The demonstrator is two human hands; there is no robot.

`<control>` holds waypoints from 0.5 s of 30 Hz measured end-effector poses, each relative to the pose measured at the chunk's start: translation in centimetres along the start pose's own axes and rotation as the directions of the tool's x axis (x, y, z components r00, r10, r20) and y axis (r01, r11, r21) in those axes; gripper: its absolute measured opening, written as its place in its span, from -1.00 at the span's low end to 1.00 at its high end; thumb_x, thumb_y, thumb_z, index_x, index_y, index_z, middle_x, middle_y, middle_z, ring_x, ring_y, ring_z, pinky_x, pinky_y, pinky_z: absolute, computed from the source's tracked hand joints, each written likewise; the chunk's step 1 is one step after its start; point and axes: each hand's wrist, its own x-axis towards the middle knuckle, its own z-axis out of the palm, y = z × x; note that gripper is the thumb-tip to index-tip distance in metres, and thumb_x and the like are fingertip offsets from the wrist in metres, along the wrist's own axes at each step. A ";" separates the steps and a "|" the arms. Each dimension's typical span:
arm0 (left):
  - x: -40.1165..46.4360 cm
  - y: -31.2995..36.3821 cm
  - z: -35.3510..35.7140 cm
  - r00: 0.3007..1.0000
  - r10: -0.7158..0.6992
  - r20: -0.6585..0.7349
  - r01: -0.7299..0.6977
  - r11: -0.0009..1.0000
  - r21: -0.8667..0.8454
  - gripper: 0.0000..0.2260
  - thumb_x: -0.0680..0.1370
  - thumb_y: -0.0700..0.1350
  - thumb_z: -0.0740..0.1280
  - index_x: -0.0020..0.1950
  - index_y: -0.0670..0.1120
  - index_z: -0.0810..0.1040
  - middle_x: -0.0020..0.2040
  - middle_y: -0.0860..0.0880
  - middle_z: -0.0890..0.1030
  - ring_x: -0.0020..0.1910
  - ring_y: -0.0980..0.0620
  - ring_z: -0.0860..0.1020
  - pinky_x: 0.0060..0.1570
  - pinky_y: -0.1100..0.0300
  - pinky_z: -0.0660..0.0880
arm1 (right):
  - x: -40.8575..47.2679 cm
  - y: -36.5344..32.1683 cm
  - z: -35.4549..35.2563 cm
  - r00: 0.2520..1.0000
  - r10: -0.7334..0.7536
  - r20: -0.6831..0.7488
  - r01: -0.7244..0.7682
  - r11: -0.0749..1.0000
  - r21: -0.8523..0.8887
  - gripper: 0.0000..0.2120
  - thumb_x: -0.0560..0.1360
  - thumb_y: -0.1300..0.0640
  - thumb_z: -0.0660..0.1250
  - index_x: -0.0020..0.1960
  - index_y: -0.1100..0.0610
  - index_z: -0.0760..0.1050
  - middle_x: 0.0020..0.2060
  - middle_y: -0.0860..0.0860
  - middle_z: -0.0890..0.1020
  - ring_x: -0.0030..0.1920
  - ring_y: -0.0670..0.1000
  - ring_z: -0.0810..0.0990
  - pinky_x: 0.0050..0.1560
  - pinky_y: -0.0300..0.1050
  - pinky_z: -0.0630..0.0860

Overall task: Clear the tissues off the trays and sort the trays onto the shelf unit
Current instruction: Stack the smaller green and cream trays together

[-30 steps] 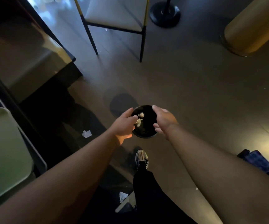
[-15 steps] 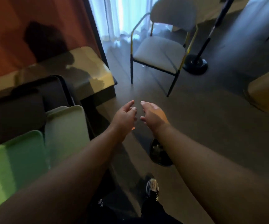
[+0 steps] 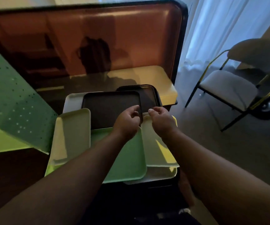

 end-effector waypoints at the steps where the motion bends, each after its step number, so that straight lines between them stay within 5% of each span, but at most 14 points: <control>1: -0.1 -1.1 -0.9 1.000 -0.015 -0.007 0.015 1.000 0.013 -0.57 0.59 -0.27 0.23 0.47 -0.06 0.41 0.20 -0.07 0.56 -0.02 0.06 0.57 -0.19 0.27 0.52 | -0.1 0.4 0.8 0.999 -0.015 -0.045 0.010 0.994 -0.110 -0.55 0.60 -0.05 0.28 0.43 0.09 0.41 0.20 0.07 0.56 0.11 0.00 0.53 0.03 -0.08 0.52; 5: -0.5 -4.5 -2.2 0.993 -0.112 0.039 0.111 0.994 0.025 -0.55 0.59 -0.28 0.23 0.47 -0.04 0.41 0.25 -0.13 0.55 -0.23 0.12 0.53 -0.34 0.31 0.49 | -0.2 3.0 0.8 0.966 0.028 -0.257 -0.161 0.842 -0.515 -0.37 0.48 -0.11 0.31 0.49 0.05 0.29 0.37 0.16 0.35 0.33 0.19 0.36 0.21 0.04 0.41; 9: -0.9 -5.9 -1.1 0.983 -0.155 0.103 0.153 0.988 0.032 -0.51 0.57 -0.32 0.20 0.49 -0.05 0.39 0.25 -0.15 0.53 -0.40 0.10 0.41 -0.48 0.35 0.39 | 0.4 6.9 -1.5 0.889 0.251 -0.383 -0.433 0.734 -0.523 -0.37 0.46 0.00 0.33 0.47 0.06 0.21 0.36 0.18 0.36 0.32 0.25 0.37 0.32 0.19 0.40; 15: -1.4 -6.8 -0.8 0.976 -0.201 0.085 0.198 0.979 0.043 -0.49 0.57 -0.30 0.24 0.51 -0.03 0.35 0.27 -0.12 0.51 -0.41 0.12 0.40 -0.48 0.34 0.37 | 2.0 10.5 -3.7 0.869 0.336 -0.362 -0.484 0.730 -0.483 -0.79 0.50 0.12 0.36 0.11 0.14 0.52 -0.06 0.11 0.62 -0.07 0.12 0.62 -0.03 0.15 0.64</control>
